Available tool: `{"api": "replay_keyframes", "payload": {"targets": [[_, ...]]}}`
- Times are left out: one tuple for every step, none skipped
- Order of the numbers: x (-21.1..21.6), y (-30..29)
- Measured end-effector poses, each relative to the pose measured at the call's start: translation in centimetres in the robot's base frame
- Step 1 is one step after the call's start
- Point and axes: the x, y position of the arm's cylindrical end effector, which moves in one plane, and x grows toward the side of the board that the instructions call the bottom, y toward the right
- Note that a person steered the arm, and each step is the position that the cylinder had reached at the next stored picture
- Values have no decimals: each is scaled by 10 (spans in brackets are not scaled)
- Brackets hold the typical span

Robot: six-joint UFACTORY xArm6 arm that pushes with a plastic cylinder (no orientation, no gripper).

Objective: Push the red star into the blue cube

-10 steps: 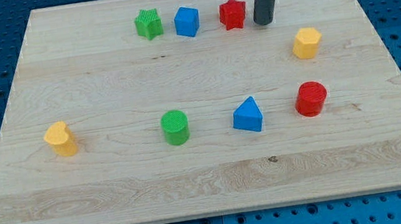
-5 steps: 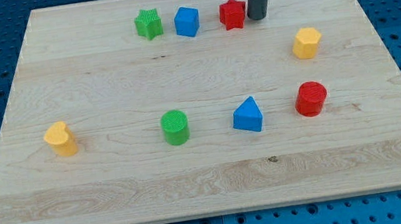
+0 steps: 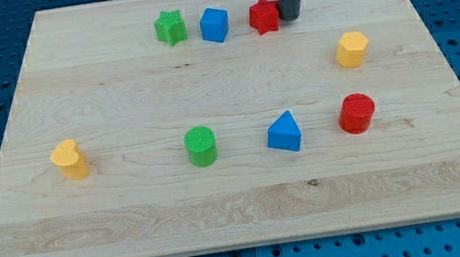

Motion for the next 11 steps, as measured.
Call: {"api": "replay_keyframes", "payload": {"targets": [[0,-12],[0,-21],[0,-26],[0,-27],[0,-27],[0,-29],[0,-37],[0,-49],[0,-59],[0,-66],[0,-69]]}}
